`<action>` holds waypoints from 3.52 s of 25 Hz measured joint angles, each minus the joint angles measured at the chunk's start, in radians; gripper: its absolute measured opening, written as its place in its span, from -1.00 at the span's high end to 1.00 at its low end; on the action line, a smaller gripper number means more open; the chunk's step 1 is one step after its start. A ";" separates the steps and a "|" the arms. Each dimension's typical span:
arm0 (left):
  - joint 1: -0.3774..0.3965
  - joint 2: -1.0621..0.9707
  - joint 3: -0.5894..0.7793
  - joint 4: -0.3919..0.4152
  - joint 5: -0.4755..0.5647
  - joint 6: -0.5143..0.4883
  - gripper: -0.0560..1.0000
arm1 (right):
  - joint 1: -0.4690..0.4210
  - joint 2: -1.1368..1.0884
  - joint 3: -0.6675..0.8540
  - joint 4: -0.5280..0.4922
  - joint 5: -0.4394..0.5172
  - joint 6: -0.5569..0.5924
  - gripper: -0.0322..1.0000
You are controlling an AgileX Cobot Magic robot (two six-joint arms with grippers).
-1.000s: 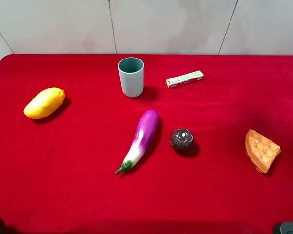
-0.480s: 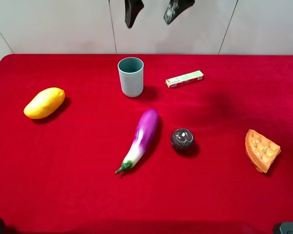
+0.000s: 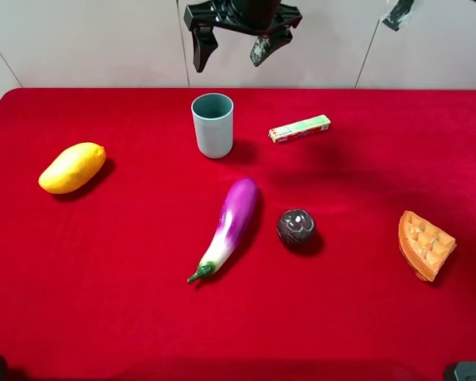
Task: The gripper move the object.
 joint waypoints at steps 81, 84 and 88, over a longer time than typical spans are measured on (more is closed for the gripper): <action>0.000 0.000 0.000 0.000 0.000 0.000 -0.99 | 0.001 0.223 -0.001 -0.115 -0.180 0.001 0.83; 0.000 0.000 0.000 0.000 0.000 0.000 -0.99 | 0.001 0.197 -0.001 -0.122 -0.145 0.001 0.83; 0.000 0.000 0.000 0.000 0.000 0.000 -0.99 | 0.001 0.167 -0.001 -0.144 -0.092 0.001 0.83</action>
